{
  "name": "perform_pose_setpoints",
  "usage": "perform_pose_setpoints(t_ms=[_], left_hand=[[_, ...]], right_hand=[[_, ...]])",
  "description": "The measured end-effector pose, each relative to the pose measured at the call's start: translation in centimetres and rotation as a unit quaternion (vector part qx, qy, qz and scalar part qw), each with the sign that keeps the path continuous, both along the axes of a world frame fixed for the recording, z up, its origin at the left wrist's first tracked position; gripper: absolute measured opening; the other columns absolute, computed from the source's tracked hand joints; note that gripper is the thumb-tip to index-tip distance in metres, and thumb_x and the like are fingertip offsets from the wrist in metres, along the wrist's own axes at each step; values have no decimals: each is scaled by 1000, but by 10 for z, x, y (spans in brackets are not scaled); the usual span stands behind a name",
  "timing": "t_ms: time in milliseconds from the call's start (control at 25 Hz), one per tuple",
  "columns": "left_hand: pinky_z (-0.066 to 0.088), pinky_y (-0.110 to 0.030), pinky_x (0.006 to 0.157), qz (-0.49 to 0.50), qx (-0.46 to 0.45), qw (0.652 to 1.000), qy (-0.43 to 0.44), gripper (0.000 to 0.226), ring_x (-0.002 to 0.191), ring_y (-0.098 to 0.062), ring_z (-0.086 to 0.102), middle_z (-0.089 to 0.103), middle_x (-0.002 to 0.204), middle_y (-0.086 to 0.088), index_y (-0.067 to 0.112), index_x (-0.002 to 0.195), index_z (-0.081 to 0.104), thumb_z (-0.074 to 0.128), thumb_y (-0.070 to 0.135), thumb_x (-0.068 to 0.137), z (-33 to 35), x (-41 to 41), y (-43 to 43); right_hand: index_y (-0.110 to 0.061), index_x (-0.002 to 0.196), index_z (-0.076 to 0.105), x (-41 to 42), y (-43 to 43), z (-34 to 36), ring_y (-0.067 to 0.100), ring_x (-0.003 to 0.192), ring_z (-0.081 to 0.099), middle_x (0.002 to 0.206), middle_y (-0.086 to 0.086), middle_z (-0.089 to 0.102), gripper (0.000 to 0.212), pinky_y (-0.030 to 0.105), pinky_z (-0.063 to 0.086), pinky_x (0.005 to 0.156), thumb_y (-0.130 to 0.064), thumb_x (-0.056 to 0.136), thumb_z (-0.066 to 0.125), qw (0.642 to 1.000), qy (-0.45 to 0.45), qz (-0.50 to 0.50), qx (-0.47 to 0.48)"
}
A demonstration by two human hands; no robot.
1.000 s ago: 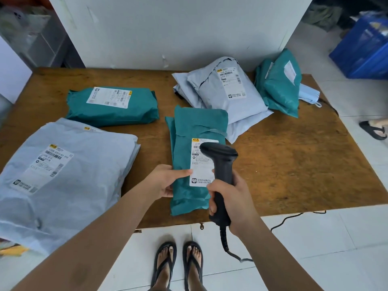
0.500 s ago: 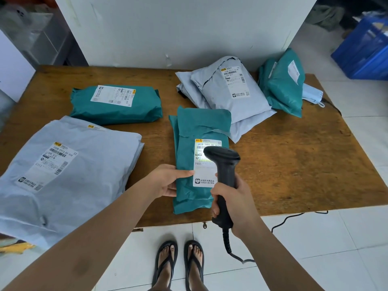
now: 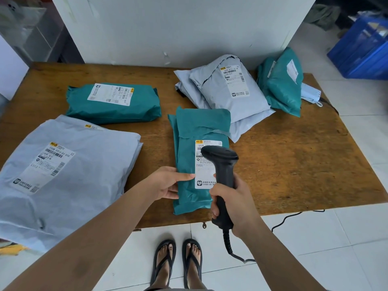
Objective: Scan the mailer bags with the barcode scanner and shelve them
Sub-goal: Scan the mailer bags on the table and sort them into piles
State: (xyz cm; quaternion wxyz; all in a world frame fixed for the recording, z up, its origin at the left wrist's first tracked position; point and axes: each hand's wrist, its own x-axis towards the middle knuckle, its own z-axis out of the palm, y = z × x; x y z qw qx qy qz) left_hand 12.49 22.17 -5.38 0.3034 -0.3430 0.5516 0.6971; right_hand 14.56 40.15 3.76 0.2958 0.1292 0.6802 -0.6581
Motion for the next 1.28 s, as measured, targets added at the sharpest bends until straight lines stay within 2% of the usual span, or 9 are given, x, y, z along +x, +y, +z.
perform_pose_setpoints(t_ms=[600, 1080, 1280], left_hand=[[50, -50, 96, -77, 4, 997, 9, 44, 108, -27, 64, 68, 117, -5, 14, 121, 60, 74, 19, 80, 4, -4, -6], [50, -50, 96, -89, -3, 996, 4, 47, 111, -29, 63, 66, 119, -6, 13, 123, 59, 74, 19, 79, 6, -3, -8], [51, -50, 95, -85, -9, 996, -2, 50, 112, -29, 61, 65, 122, -6, 13, 124, 58, 75, 18, 78, 7, -3, -7]], right_hand=[[-7, 102, 53, 5, -1, 6, 21, 38, 37, 56, 11, 44, 24, 30, 37, 47, 5, 81, 55, 1000, 1, -17, 5], [-3, 103, 51, 7, -6, 17, 21, 36, 36, 57, 13, 43, 25, 30, 38, 44, 6, 81, 55, 1000, 14, -3, 21], [-7, 100, 52, 8, -8, 22, 20, 36, 38, 57, 12, 45, 22, 29, 39, 43, 4, 81, 56, 999, 17, -4, 27]])
